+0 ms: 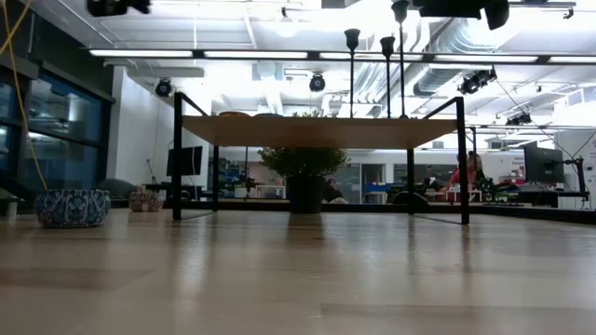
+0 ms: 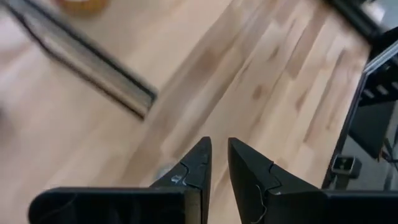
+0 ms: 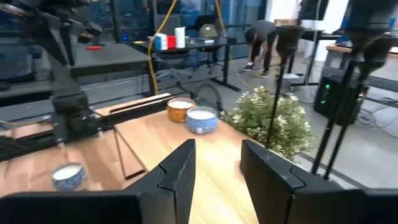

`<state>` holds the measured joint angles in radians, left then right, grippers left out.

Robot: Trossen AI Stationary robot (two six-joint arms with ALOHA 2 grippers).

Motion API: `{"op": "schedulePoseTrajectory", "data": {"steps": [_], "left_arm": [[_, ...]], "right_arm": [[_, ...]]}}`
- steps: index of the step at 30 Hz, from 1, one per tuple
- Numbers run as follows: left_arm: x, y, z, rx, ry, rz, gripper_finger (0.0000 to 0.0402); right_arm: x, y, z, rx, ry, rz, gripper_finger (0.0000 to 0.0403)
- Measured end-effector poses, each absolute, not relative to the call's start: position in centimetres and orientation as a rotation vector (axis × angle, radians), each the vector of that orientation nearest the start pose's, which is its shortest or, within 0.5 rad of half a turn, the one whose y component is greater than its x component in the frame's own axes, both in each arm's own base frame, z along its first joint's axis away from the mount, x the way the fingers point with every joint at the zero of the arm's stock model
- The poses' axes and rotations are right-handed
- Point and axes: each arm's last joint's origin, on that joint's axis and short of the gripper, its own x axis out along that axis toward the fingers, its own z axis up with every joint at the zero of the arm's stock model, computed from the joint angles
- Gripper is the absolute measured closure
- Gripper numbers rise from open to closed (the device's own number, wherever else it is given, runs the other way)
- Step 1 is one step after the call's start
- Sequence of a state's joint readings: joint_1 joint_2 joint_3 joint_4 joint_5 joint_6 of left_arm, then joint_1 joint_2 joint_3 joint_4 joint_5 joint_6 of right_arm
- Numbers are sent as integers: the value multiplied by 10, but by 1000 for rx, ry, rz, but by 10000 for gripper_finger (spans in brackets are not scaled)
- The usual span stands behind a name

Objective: Pick & Place candle stick holders
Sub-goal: Put the black candle holder on the shelf aligned with the black candle holder

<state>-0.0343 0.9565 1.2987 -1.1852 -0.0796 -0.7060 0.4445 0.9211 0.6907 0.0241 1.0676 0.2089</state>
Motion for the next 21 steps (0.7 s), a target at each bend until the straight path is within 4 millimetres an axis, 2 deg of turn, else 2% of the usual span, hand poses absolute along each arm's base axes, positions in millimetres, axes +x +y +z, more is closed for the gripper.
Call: {"op": "schedulePoseTrajectory", "data": {"steps": [13, 21], "left_arm": [[122, -43, 374, -825, 992, 411, 351], [122, -79, 361, -882, 1254, 386, 351]], "right_arm": [[184, 64, 299, 52, 106, -550, 280], [184, 65, 295, 34, 141, -502, 281]]}}
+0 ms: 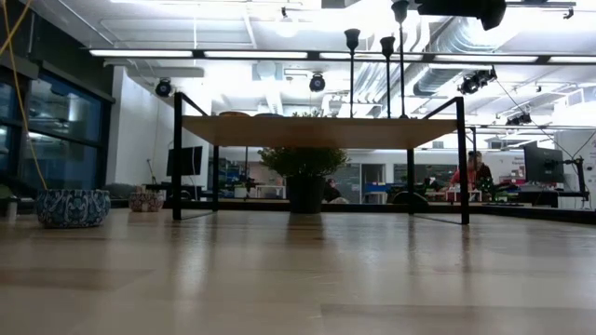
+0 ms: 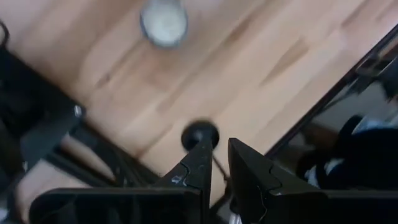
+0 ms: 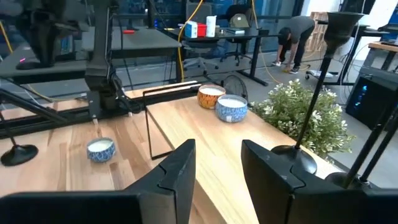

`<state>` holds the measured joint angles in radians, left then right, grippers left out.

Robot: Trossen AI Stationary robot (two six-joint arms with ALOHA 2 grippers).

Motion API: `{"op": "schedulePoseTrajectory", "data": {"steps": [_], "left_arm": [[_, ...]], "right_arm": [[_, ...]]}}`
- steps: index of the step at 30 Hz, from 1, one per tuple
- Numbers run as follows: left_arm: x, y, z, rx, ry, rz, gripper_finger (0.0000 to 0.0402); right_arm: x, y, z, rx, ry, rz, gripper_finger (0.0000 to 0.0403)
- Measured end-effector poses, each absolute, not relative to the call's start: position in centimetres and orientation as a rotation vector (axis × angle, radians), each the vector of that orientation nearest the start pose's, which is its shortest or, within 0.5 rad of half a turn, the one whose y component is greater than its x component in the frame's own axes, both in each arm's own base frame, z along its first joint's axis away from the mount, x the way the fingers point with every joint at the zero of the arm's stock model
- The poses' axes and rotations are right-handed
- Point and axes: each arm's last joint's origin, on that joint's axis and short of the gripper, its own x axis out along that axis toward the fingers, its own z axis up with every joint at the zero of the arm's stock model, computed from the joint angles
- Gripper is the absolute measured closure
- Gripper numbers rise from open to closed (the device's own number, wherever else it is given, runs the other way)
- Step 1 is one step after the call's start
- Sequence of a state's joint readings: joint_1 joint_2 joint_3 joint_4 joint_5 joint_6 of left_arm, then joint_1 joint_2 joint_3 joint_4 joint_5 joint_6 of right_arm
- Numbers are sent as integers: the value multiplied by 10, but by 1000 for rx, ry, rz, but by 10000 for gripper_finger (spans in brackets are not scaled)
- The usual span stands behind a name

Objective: Pick & Place candle stick holders
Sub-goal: Put the black candle holder on the shelf aligned with the black candle holder

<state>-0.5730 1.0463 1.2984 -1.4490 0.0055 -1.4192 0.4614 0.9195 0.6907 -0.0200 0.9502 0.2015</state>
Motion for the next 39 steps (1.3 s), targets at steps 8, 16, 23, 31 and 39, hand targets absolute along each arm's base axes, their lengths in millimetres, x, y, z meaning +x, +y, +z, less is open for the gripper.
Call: {"op": "schedulePoseTrajectory", "data": {"steps": [8, 16, 23, 31, 39], "left_arm": [[132, -114, 346, -851, 1408, 416, 350], [132, -139, 337, -849, 1480, 429, 271], [129, -162, 333, -758, 1507, 265, 214], [122, -183, 318, -584, 1541, 252, 223], [125, -187, 312, -545, 1532, 312, 236]], "right_arm": [[185, 66, 295, 20, 153, -458, 281], [185, 67, 295, 17, 160, -423, 280], [186, 68, 294, 16, 171, -394, 281], [186, 68, 294, 13, 178, -380, 281], [186, 69, 294, 15, 180, -371, 281]]}}
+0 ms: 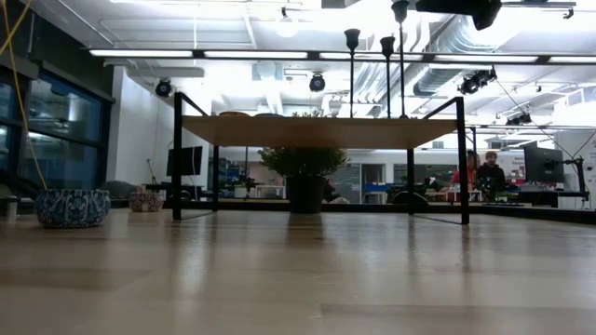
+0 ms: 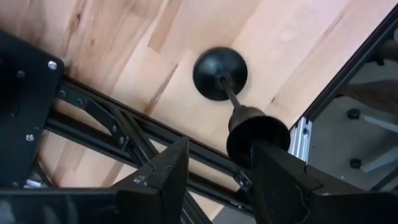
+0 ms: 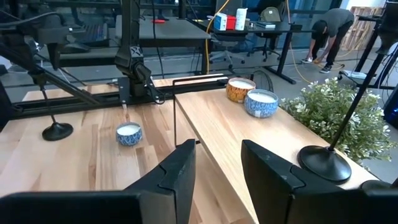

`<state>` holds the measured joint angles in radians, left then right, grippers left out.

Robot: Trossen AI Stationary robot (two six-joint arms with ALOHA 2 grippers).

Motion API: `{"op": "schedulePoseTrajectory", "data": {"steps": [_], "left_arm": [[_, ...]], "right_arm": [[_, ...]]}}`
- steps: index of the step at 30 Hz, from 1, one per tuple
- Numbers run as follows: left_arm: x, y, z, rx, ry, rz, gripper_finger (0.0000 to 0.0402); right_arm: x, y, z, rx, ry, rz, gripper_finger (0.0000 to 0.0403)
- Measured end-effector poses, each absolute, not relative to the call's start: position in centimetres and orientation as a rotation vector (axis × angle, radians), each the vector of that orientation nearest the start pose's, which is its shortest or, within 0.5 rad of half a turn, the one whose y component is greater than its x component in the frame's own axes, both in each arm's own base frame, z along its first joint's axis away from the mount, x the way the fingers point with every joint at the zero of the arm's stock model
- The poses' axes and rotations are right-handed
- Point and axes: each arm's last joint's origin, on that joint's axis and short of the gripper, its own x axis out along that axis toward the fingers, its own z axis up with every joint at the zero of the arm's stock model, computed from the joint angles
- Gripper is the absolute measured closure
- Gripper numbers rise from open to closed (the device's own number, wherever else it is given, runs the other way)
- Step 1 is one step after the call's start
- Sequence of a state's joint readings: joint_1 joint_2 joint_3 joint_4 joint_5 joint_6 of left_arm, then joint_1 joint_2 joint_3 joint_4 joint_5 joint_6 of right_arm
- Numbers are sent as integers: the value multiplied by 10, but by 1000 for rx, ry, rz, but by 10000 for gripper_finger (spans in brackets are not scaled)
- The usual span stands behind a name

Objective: Pick & Place candle stick holders
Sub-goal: Put the black candle holder on the shelf aligned with the black candle holder

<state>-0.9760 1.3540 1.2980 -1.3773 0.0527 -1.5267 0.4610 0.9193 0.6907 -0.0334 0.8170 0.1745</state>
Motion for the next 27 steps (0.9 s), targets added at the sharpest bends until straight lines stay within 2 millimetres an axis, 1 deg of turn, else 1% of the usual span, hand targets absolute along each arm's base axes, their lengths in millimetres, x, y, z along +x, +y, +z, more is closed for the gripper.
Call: {"op": "schedulePoseTrajectory", "data": {"steps": [7, 22, 24, 27], "left_arm": [[126, -186, 311, -565, 1487, 357, 245], [133, -199, 298, -531, 1535, 379, 249], [133, -199, 298, -537, 1533, 377, 255], [134, -199, 298, -552, 1529, 381, 278]], "right_arm": [[186, 69, 294, 17, 182, -357, 281], [186, 69, 293, 18, 187, -337, 281], [186, 70, 293, 18, 187, -336, 281], [186, 70, 293, 18, 187, -335, 281]]}}
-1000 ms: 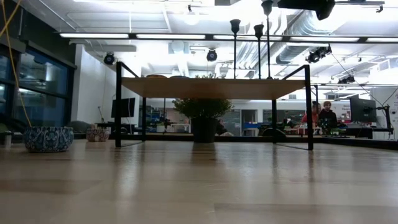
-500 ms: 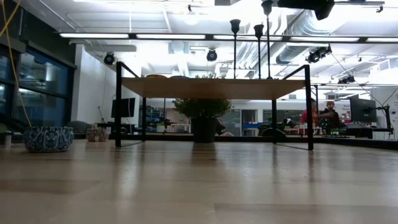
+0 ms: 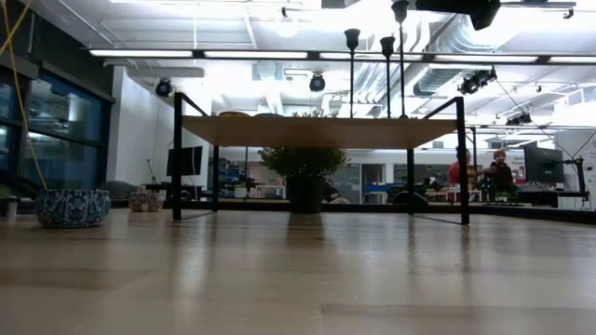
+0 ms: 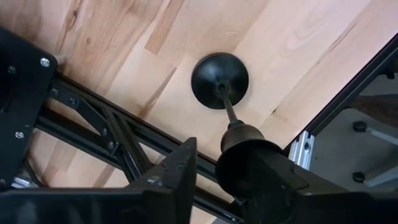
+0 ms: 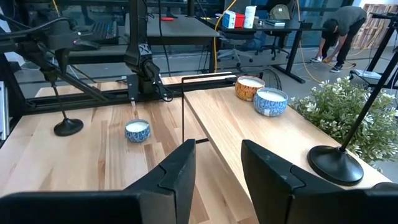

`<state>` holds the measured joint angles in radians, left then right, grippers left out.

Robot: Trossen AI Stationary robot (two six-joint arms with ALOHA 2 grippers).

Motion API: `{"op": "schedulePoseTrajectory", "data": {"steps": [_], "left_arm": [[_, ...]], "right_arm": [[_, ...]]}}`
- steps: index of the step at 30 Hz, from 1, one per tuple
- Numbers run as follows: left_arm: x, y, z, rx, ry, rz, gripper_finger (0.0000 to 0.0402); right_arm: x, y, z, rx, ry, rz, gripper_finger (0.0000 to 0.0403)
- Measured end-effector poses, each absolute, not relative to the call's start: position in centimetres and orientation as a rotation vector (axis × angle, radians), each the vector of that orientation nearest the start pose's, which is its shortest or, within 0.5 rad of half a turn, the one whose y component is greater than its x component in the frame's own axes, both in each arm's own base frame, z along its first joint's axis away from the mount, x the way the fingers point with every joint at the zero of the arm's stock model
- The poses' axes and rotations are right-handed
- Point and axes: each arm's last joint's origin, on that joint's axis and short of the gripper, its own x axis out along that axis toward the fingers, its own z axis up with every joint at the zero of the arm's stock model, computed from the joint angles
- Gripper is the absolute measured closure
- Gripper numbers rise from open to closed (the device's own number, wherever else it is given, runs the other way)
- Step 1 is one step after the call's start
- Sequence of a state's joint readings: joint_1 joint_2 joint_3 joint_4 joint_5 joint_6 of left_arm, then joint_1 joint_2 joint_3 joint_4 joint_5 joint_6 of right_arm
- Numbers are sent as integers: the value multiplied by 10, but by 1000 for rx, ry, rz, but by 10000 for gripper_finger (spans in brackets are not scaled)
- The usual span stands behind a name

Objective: Pick & Place candle stick holders
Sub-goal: Put the black candle holder on the shelf aligned with the black candle holder

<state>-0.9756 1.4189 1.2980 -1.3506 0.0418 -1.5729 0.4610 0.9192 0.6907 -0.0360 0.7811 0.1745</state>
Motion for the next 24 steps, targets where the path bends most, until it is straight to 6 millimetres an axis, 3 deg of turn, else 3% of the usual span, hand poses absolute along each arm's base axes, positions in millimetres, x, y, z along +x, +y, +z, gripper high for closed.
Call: {"op": "schedulePoseTrajectory", "data": {"steps": [10, 24], "left_arm": [[134, -201, 299, -570, 1525, 372, 386], [135, -202, 305, -613, 1508, 375, 398]], "right_arm": [[186, 70, 293, 20, 187, -332, 281], [186, 72, 293, 30, 201, -250, 281]]}}
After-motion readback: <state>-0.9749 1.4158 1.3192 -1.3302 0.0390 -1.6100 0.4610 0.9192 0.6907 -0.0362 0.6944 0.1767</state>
